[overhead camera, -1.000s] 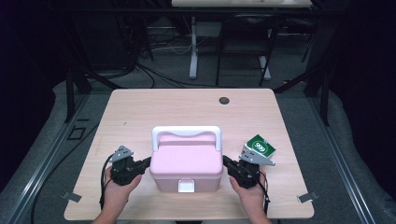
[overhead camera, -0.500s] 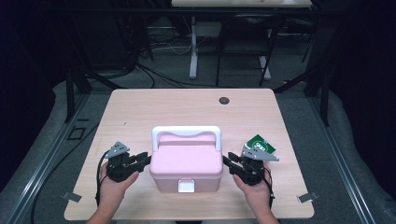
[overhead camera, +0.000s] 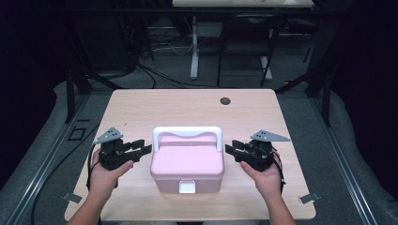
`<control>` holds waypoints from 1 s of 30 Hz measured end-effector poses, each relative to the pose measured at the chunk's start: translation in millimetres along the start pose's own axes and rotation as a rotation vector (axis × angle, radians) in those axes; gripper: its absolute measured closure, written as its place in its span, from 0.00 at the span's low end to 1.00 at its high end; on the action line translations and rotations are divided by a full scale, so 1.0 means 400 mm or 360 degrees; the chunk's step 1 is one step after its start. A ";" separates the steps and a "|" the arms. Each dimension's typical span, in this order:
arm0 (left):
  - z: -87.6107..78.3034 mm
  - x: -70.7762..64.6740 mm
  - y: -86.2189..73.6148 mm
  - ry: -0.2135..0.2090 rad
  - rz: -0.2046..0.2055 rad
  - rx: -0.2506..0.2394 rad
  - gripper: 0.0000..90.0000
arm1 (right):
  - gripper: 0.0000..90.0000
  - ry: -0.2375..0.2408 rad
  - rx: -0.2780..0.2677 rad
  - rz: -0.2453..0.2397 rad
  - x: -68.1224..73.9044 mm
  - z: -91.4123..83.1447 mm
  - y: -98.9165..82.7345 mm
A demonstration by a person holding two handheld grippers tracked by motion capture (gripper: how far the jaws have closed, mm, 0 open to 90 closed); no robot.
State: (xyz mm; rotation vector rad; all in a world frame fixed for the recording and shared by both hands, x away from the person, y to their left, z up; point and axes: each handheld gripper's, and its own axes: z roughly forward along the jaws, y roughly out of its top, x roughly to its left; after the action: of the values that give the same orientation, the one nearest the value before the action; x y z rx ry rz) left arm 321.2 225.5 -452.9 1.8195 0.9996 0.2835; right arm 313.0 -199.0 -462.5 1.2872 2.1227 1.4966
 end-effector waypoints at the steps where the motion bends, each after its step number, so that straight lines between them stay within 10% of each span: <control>1: -0.003 -0.002 0.007 -0.0004 0.0009 -0.0003 0.60 | 0.65 -0.0007 -0.0005 0.0002 0.002 -0.003 0.007; 13: 0.032 -0.022 0.022 -0.0104 -0.0002 0.0035 0.56 | 0.61 0.0148 0.0010 -0.0061 0.035 0.030 0.030; 30: 0.048 -0.046 0.012 -0.0068 0.0045 0.0011 0.69 | 0.74 0.0129 -0.0067 -0.0086 0.041 0.040 0.016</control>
State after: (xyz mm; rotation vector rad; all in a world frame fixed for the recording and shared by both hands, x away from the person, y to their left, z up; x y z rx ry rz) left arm 323.3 198.4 -453.8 1.8400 0.9469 0.2579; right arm 316.6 -175.8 -459.6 1.1643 2.1450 1.5878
